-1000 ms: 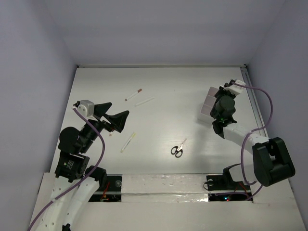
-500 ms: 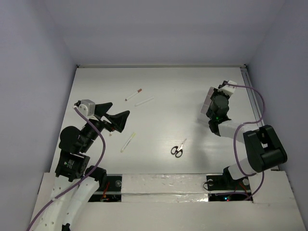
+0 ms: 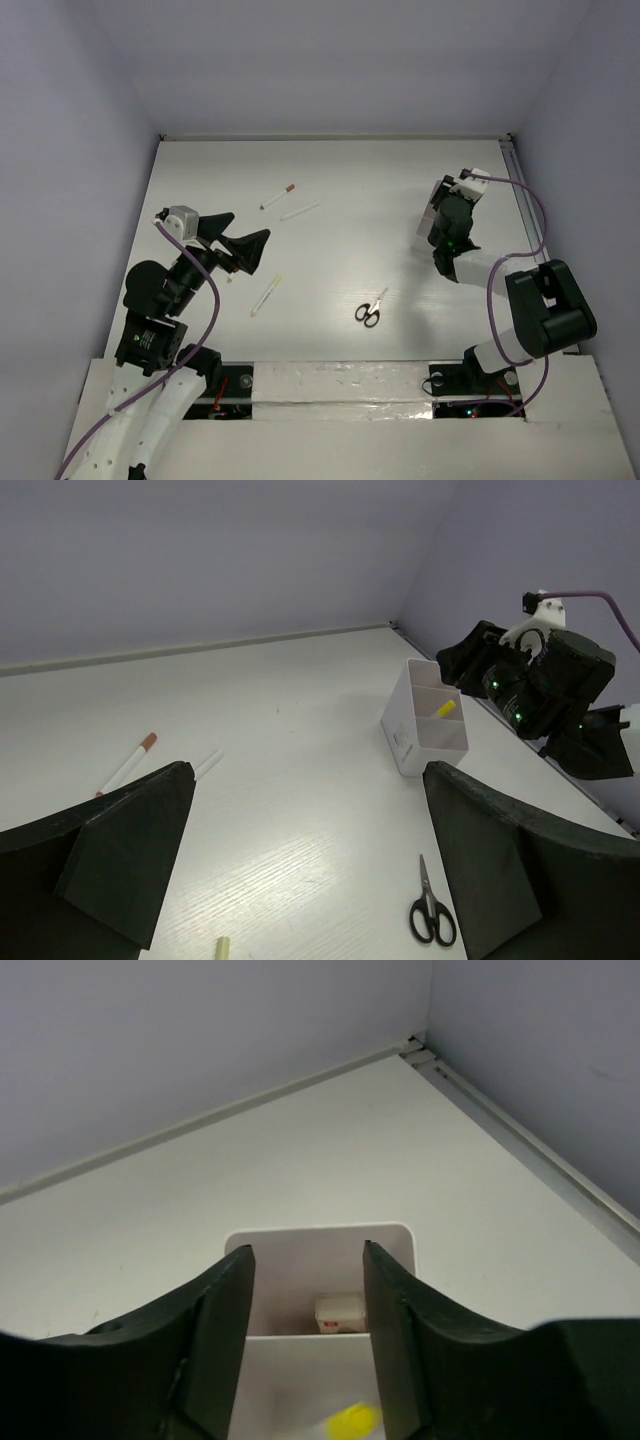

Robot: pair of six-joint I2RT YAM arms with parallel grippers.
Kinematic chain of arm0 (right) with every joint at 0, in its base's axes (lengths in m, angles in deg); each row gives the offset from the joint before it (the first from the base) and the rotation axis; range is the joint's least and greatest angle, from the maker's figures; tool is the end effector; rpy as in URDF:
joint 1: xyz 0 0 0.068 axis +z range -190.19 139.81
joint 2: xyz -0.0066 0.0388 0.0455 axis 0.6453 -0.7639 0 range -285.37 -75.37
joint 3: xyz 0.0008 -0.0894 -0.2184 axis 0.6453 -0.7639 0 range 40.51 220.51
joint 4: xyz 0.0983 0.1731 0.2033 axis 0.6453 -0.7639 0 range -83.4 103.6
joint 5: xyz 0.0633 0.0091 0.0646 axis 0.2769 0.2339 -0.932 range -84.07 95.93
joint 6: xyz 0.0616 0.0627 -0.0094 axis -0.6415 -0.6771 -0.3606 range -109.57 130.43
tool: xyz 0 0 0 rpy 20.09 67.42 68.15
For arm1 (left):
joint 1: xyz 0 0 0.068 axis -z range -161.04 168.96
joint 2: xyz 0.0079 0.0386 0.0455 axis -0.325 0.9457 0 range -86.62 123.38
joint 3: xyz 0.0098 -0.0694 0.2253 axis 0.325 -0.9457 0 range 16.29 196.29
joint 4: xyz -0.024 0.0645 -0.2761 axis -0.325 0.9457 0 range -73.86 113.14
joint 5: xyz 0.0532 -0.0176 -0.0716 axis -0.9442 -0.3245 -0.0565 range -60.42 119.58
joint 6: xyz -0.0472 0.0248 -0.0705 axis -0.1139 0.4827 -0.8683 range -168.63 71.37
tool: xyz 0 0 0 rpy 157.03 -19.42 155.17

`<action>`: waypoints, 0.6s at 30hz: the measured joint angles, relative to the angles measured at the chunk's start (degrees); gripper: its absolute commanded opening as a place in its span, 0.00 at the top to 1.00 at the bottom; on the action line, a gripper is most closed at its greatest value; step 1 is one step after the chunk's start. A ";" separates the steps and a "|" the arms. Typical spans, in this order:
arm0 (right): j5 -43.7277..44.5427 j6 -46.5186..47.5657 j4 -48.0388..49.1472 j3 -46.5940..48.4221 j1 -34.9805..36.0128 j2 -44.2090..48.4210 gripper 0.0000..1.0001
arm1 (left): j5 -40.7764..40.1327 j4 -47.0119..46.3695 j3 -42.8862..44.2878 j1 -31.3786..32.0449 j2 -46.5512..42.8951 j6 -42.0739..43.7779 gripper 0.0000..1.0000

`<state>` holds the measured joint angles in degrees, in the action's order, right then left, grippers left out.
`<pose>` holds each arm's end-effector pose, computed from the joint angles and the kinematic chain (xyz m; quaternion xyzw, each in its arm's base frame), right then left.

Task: Sort the stationery into containers
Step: Place the pen in the storage box.

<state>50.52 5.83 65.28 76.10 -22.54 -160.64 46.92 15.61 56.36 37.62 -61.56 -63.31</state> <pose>0.3516 0.0540 0.1765 0.1981 0.6696 -0.1303 0.7039 0.1857 -0.0874 0.3768 0.1408 0.5935 -0.3131 0.7279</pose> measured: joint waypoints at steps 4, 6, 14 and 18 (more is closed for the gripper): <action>-1.20 -2.49 -5.16 0.20 0.00 2.19 0.41 | 0.00 0.00 0.00 -0.02 0.00 0.00 0.01; -2.67 -4.33 -8.63 0.55 0.00 4.39 0.40 | 0.00 0.00 0.00 0.00 0.00 0.00 0.01; -10.69 -11.47 -27.36 11.54 9.14 6.64 0.44 | -0.42 0.02 0.00 -0.02 0.00 0.00 0.01; -17.42 -14.86 -35.04 20.55 19.89 -0.55 0.51 | -2.16 0.55 0.00 0.00 0.00 0.00 0.01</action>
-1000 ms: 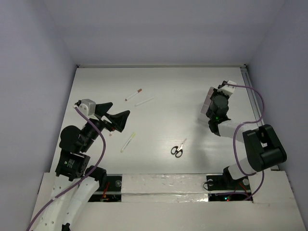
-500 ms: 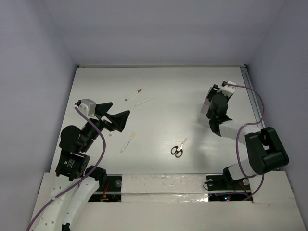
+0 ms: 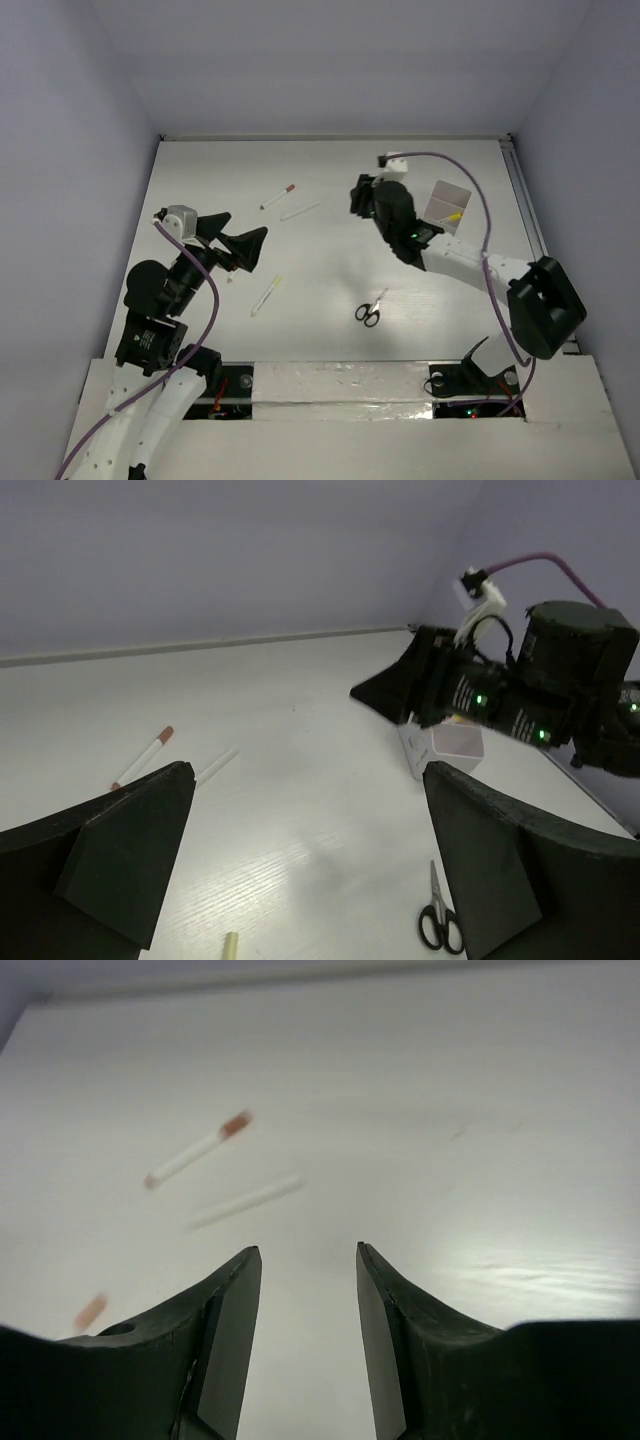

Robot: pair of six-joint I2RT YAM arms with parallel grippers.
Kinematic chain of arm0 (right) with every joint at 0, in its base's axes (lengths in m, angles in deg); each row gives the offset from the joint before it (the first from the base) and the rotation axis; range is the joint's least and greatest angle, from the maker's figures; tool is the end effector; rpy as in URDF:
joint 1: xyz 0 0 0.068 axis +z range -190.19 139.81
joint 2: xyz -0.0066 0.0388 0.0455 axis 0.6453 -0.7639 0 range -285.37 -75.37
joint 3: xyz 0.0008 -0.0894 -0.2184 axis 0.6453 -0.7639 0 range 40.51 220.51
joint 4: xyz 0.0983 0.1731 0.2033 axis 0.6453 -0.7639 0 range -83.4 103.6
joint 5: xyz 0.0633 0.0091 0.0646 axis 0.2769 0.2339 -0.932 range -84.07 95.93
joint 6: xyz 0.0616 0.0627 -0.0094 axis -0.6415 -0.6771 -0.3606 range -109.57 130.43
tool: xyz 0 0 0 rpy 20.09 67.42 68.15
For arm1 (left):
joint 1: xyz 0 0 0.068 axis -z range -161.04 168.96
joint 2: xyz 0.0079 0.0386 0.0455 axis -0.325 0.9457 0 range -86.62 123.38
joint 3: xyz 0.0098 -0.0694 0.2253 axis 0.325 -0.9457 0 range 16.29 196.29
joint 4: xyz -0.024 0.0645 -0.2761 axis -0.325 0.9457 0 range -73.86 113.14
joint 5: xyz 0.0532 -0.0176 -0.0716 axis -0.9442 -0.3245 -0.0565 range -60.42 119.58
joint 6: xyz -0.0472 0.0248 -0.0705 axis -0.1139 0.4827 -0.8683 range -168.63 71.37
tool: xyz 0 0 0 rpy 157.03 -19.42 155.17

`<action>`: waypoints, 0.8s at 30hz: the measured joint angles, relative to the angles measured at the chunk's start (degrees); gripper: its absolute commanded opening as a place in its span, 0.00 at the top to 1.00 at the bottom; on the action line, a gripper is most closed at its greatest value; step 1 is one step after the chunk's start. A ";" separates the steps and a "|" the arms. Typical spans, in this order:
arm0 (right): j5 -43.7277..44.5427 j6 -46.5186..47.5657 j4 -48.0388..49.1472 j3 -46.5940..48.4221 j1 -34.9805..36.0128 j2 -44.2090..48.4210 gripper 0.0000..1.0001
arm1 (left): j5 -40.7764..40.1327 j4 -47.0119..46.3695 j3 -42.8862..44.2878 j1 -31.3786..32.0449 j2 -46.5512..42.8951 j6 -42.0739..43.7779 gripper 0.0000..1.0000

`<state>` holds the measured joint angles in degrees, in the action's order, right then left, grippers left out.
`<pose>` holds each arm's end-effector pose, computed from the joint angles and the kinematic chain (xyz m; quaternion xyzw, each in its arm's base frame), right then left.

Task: Sort the stationery into containers
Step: Place the pen in the storage box, then pick up the pen from the center of the board.

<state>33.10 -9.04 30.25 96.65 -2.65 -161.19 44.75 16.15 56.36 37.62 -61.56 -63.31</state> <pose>0.3451 0.2199 0.2250 0.0249 0.7744 0.1270 0.6193 0.1877 -0.0851 0.3756 0.1257 0.5994 -0.3026 0.7304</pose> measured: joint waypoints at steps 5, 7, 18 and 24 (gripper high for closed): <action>-7.43 -4.76 -6.86 3.28 11.26 -8.96 0.44 | -4.70 1.86 0.02 -0.02 -0.02 0.02 0.01; -9.70 -6.32 -9.75 5.20 14.99 -12.98 0.42 | -5.64 2.40 0.02 -0.04 -0.11 0.02 0.01; -19.61 -14.34 -13.64 12.41 23.43 -24.11 0.39 | -6.38 2.93 0.02 -0.07 -1.22 0.02 0.01; -22.49 -16.41 -13.68 16.48 24.41 -28.89 0.40 | -6.16 2.89 0.02 -0.07 -1.53 0.02 0.01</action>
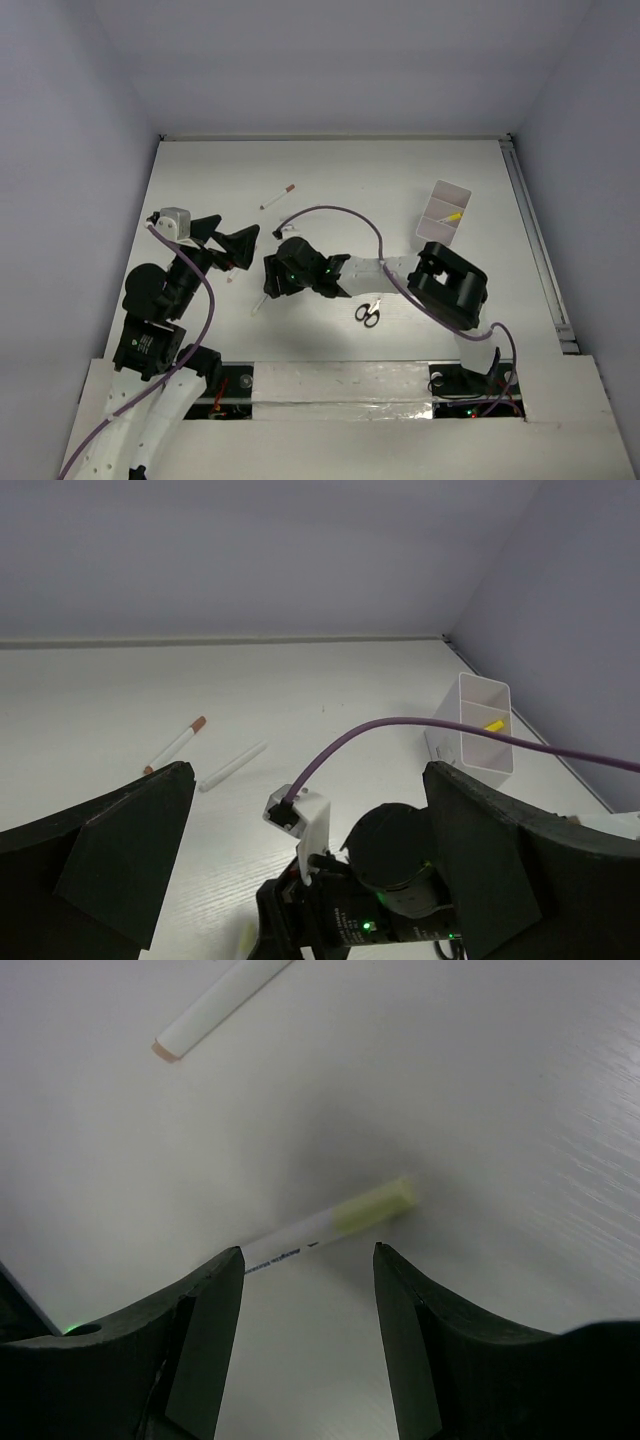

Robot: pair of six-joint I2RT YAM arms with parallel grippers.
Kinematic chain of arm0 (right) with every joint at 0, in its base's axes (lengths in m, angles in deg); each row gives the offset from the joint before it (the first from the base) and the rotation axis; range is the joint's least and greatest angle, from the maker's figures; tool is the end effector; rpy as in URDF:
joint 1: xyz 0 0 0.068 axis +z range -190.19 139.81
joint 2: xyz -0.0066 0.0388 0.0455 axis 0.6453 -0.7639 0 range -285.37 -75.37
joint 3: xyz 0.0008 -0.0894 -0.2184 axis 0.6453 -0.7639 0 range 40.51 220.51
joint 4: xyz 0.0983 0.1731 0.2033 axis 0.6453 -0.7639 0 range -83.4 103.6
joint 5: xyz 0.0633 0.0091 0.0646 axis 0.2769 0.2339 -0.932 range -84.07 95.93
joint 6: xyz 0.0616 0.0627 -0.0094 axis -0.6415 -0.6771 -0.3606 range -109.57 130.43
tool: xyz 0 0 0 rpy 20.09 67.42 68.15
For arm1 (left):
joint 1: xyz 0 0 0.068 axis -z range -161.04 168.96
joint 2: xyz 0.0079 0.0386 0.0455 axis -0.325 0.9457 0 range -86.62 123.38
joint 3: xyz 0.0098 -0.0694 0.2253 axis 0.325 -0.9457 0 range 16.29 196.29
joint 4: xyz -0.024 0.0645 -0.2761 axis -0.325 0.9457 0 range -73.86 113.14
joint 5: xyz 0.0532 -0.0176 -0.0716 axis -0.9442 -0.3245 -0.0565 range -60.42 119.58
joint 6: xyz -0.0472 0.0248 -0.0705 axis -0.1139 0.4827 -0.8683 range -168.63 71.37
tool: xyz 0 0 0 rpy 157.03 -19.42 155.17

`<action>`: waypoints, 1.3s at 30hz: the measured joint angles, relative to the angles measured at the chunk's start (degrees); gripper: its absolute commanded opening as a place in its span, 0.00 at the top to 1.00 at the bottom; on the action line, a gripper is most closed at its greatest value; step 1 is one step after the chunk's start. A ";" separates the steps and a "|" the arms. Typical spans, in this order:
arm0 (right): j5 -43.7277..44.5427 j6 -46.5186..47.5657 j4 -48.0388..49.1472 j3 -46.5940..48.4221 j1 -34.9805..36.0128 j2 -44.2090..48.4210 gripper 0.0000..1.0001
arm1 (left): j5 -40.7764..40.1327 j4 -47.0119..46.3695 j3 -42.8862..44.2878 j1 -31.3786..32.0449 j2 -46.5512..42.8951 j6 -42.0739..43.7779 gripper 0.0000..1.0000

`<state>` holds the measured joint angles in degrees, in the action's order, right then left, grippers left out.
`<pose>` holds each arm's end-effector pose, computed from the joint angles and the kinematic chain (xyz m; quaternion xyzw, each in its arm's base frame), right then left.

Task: Sort the stationery into containers
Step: Pick up the pen from the center of the board.

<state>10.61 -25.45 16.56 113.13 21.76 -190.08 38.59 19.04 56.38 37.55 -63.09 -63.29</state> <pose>0.2280 0.4143 0.0864 -0.1864 0.8830 0.2991 0.3098 0.1872 -0.0759 0.3737 0.0829 0.6135 -0.2707 0.7372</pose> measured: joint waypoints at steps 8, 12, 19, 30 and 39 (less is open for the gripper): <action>-0.07 -0.20 -1.44 5.60 0.39 -5.05 0.46 | 1.36 -0.02 0.00 0.00 0.00 0.04 0.01; 2.47 1.27 -3.87 9.60 0.83 -7.41 0.49 | 2.14 -0.02 0.00 -0.02 -0.04 0.07 0.01; 9.16 6.73 -9.84 16.98 3.39 -11.39 0.57 | 1.77 0.07 0.00 0.04 -0.81 0.26 0.01; 15.41 12.90 -18.23 28.48 4.85 -17.53 0.55 | -8.22 2.54 0.44 0.04 -1.64 0.17 0.01; 18.18 15.87 -20.57 30.03 4.87 -18.38 0.75 | -9.77 3.02 0.46 0.04 -1.64 0.17 0.01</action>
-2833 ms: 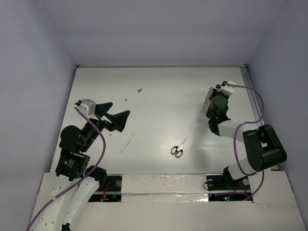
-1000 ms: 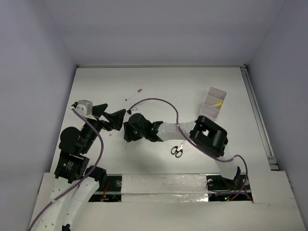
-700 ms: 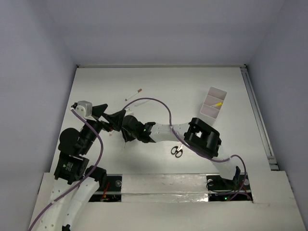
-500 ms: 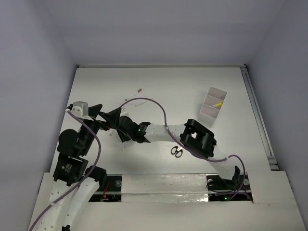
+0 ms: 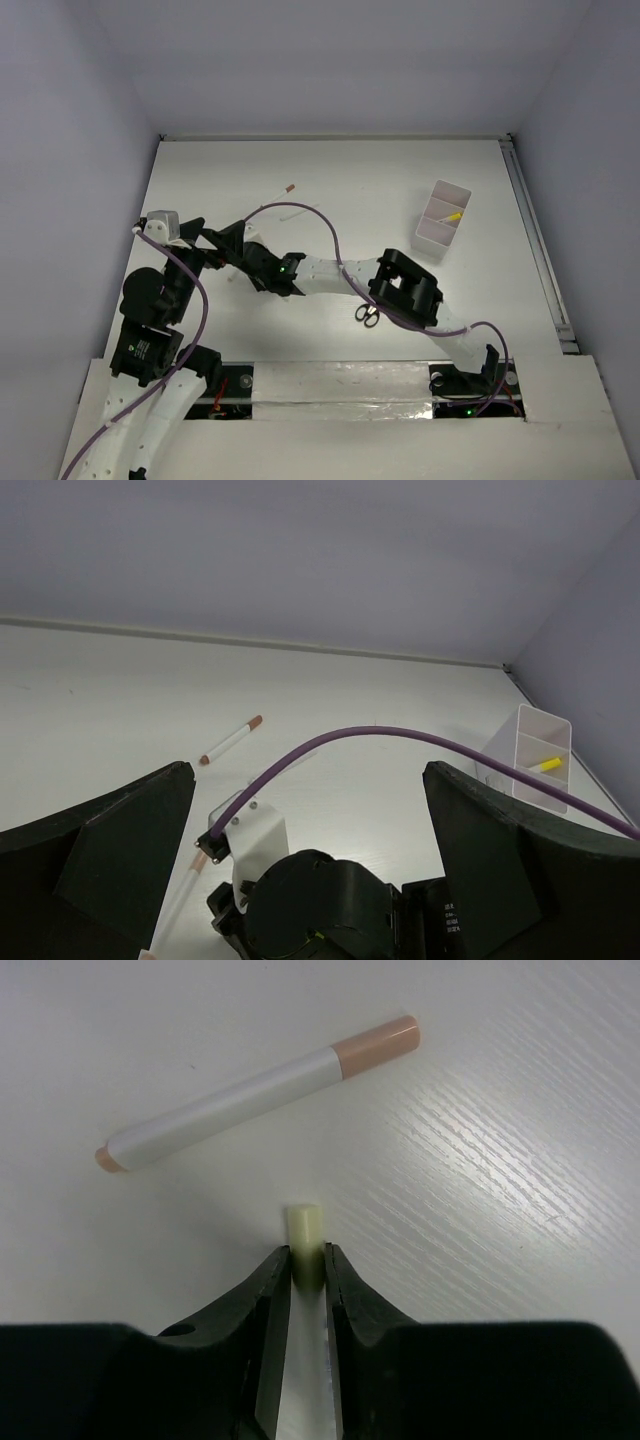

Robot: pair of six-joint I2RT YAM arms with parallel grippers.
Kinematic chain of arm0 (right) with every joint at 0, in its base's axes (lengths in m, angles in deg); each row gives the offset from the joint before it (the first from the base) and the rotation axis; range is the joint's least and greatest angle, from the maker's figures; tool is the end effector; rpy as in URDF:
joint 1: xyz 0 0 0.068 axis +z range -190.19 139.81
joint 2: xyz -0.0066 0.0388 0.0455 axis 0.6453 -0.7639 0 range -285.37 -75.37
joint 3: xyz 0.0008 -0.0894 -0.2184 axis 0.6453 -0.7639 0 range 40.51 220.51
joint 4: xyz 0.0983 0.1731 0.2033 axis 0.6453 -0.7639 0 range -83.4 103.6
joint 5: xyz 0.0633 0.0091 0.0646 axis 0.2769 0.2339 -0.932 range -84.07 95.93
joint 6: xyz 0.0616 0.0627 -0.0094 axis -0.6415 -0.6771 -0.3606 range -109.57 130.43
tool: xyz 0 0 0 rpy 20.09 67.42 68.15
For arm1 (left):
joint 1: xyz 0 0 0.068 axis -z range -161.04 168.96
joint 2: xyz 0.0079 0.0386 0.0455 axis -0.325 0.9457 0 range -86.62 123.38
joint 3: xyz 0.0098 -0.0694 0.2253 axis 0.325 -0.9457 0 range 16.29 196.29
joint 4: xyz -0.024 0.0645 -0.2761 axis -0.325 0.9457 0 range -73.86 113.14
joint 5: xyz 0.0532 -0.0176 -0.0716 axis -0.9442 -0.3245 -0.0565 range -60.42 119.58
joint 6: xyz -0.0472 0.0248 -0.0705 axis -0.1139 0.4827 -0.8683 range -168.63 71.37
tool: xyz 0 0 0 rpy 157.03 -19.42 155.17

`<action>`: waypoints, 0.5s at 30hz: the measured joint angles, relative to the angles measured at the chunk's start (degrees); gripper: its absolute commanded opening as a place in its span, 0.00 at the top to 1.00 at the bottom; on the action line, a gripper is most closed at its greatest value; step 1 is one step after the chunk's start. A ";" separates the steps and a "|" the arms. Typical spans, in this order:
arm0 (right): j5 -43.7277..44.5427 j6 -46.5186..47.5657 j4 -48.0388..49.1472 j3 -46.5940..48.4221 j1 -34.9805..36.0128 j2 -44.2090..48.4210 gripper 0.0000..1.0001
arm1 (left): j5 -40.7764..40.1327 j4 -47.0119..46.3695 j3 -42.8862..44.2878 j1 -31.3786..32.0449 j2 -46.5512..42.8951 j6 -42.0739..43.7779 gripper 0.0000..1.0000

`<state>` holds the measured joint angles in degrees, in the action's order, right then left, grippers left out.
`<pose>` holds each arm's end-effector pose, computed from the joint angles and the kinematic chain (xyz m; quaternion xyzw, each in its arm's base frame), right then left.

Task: Sort the stationery into containers
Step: Pick up the pen from the center of the board.

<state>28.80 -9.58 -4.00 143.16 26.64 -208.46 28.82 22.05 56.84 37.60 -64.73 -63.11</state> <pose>0.2385 0.4798 0.0847 -0.2985 0.8680 0.1067 0.3822 0.1856 -0.0615 0.3744 0.0175 0.6239 -0.2187 0.7501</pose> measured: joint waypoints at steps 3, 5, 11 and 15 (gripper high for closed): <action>0.46 0.11 0.50 -0.59 0.00 0.11 0.82 | -0.13 0.02 0.00 0.00 0.00 0.00 0.01; 0.50 -0.11 2.14 -2.40 0.00 0.98 0.87 | -0.17 0.02 0.00 0.00 0.00 0.00 0.01; 0.24 -1.07 5.55 -10.97 -0.44 6.23 0.96 | -0.15 0.02 0.00 0.00 0.00 0.00 0.01; -1.07 -2.19 8.24 -20.26 -2.45 12.50 0.97 | -0.15 0.02 0.00 0.00 0.00 0.00 0.01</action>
<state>27.73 -11.77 4.24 122.90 24.19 -195.96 28.67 22.08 56.84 37.60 -64.73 -63.11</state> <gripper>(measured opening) 0.204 0.990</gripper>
